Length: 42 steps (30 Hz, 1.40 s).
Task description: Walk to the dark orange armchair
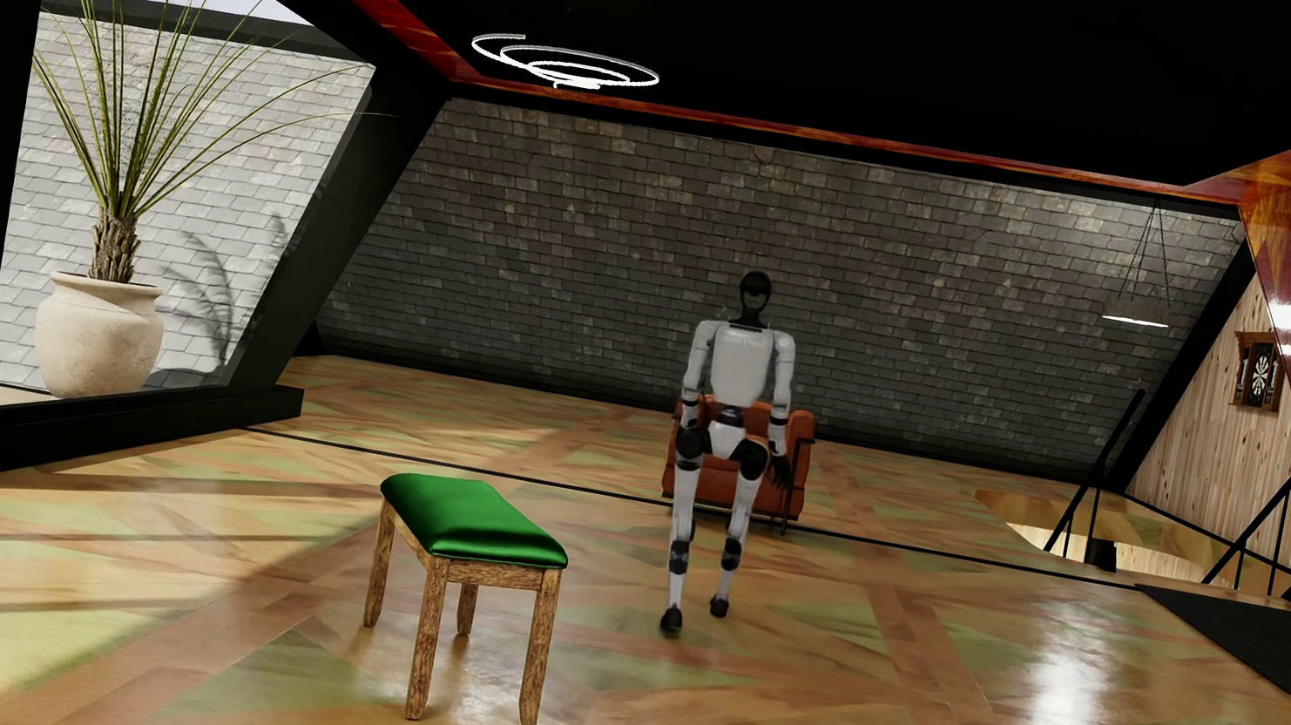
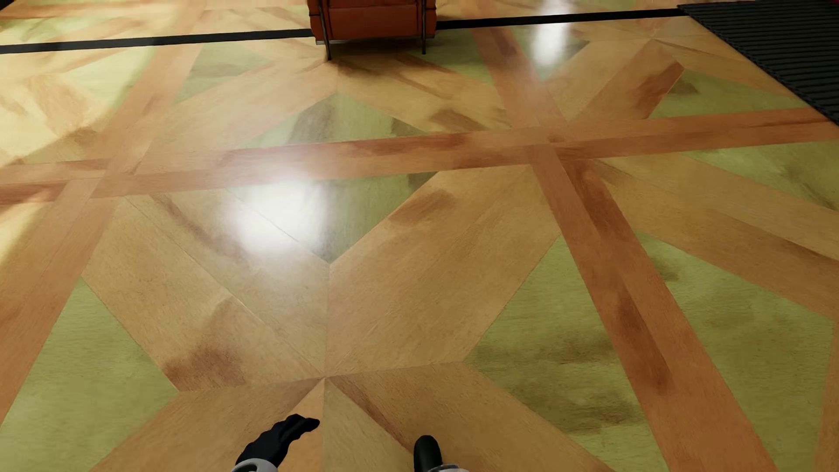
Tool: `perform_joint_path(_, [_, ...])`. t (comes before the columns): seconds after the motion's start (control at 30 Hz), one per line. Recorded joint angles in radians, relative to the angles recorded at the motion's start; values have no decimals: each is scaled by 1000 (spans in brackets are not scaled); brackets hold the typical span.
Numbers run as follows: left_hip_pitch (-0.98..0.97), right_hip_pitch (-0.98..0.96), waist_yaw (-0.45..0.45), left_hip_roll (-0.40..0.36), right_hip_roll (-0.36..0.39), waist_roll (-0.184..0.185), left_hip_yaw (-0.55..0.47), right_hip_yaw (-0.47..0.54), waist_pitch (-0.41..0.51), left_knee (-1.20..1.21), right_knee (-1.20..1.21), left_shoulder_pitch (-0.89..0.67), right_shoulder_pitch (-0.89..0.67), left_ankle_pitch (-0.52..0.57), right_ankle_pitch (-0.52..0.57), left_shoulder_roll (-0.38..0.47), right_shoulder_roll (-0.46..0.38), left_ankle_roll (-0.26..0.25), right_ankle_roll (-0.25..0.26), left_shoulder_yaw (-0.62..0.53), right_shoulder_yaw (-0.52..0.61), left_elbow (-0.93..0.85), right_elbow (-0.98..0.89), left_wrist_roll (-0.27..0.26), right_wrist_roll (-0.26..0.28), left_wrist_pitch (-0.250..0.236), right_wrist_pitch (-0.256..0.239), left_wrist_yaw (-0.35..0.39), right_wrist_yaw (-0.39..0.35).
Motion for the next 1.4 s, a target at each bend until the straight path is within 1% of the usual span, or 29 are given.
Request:
perform_joint_path(0.07, [14,46,-1,51,37,34,-14,-21,-8,107,65,56,-7,136,-1,1,36,0,-8,11,-23,28,77,-5,-5,31,22,-13,14])
perform_joint_path(0.13, [-89,119,0,146,73,72,-23,-69,-11,385,70,95,-15,366,-67,15,70,-87,-24,-11,-58,78,93,15,4,64,8,-80,23])
perform_joint_path(0.2, [-267,192,9,274,114,111,-31,-119,-6,701,55,109,-36,578,-125,68,89,-179,-35,-91,-60,88,59,71,-4,39,-49,-194,22])
perform_joint_path(0.23, [-358,227,17,307,138,129,-50,-132,-1,815,50,122,-61,535,-154,96,90,-161,-44,-113,-45,64,41,87,-16,14,-76,-220,23])
perform_joint_path(0.3, [-524,292,32,333,177,155,-82,-141,9,921,64,170,-139,405,-218,104,81,-143,-58,-73,-3,-4,46,53,-57,16,-115,-160,26])
perform_joint_path(0.37, [-641,359,51,327,201,167,-96,-125,15,837,81,222,-230,246,-281,77,81,-108,-66,18,8,-59,47,-21,-74,45,-109,-63,31])
perform_joint_path(0.43, [-711,430,75,297,206,165,-97,-97,13,593,69,233,-298,173,-327,57,80,-79,-67,59,-6,-75,25,-57,-56,67,-115,-30,19])
perform_joint_path(0.47, [-728,466,87,278,204,161,-95,-81,10,436,54,230,-326,179,-343,53,80,-54,-67,60,-7,-76,6,-56,-44,71,-123,-35,15])
perform_joint_path(0.53, [-734,542,105,241,197,152,-76,-55,1,98,7,219,-365,246,-362,48,72,-78,-65,56,22,-73,-41,-41,-36,72,-154,-61,9])
perform_joint_path(0.6, [-728,608,119,206,195,143,-77,-33,-5,-150,-10,214,-381,263,-385,40,50,-166,-64,67,107,-74,-85,-28,-74,76,-191,-83,-12])
perform_joint_path(0.63, [-732,638,125,189,191,139,-79,-26,-8,-168,-3,212,-376,291,-395,33,40,-180,-60,74,146,-72,-99,-22,-89,79,-204,-93,-27])
perform_joint_path(0.67, [-742,676,132,166,182,133,-88,-21,-11,-117,7,210,-360,347,-392,22,30,-106,-55,77,171,-67,-103,-15,-93,80,-207,-104,-44])
perform_joint_path(0.7, [-747,710,138,148,171,124,-92,-17,-15,-42,21,209,-337,392,-377,12,27,-59,-50,80,183,-59,-94,-6,-89,83,-197,-112,-65])
perform_joint_path(0.77, [-726,744,148,121,136,97,-65,-9,-25,72,99,213,-281,389,-264,-14,37,20,2,99,166,-37,-28,6,-73,92,-131,-106,-99])
perform_joint_path(0.83, [-664,662,155,84,83,61,-18,24,-25,93,337,206,-239,315,-60,-51,48,57,144,131,131,-12,58,5,-52,107,-52,-96,-73])
perform_joint_path(0.87, [-626,579,157,69,51,44,14,33,-24,84,506,201,-231,282,41,-65,34,58,242,137,147,-4,84,6,-70,105,-38,-98,-44])
perform_joint_path(0.9, [-587,486,159,53,12,28,46,26,-21,74,665,194,-225,253,124,-71,7,60,247,132,181,4,89,11,-101,95,-50,-101,-9])
perform_joint_path(0.93, [-544,396,157,37,-33,13,69,13,-18,60,792,181,-214,226,106,-68,-25,61,253,114,204,15,70,24,-116,82,-81,-104,29])
perform_joint_path(1.0, [-461,229,140,-4,-97,-13,88,5,-9,48,931,144,-165,173,-12,-50,-87,62,181,67,175,51,-19,63,-70,55,-140,-94,84])
perform_joint_path(1.03, [-421,159,126,-24,-115,-23,85,1,-5,47,931,111,-130,148,-77,-43,-113,62,120,58,135,76,-69,79,-29,46,-151,-87,90])
perform_joint_path(1.1, [-345,56,97,-56,-114,-36,62,14,1,45,795,54,-73,104,-219,-40,-126,60,82,58,49,82,-145,82,40,37,-122,-67,74])
perform_joint_path(1.13, [-307,22,83,-66,-109,-39,48,15,2,35,670,25,-55,90,-240,-41,-112,58,58,57,14,74,-161,77,63,35,-94,-52,56])
perform_joint_path(1.2, [-232,-9,59,-78,-109,-40,21,-15,-2,-5,343,-16,-43,74,-204,-31,-91,53,19,46,-25,49,-152,64,86,12,-57,-25,35])
perform_joint_path(1.23, [-193,-7,48,-81,-108,-39,6,-44,-5,-35,165,-33,-41,73,-144,-27,-83,50,27,38,-28,33,-138,54,82,0,-49,-21,35])
perform_joint_path(1.27, [-157,4,40,-85,-105,-37,-12,-71,-8,-58,1,-47,-38,74,-127,-24,-75,47,59,28,-26,16,-121,42,73,-12,-47,-20,40])
perform_joint_path(1.3, [-125,15,32,-86,-94,-35,-31,-84,-10,-69,-123,-56,-34,77,-115,-23,-68,41,56,18,-25,0,-103,31,61,-21,-48,-18,46])
perform_joint_path(1.33, [-91,18,26,-88,-84,-32,-50,-95,-12,-63,-168,-60,-29,75,-123,-22,-60,32,92,7,-25,-12,-85,23,49,-27,-48,-14,49])
perform_joint_path(1.37, [-61,20,19,-83,-61,-26,-72,-65,-13,-50,-146,-57,-21,76,-92,-20,-47,19,58,-5,-27,-20,-65,18,36,-28,-46,-12,47])
perform_joint_path(1.4, [-32,31,15,-70,-32,-18,-95,-39,-15,-31,-111,-48,-10,88,-26,-16,-28,13,-2,-15,-31,-21,-42,16,25,-24,-42,-15,43])
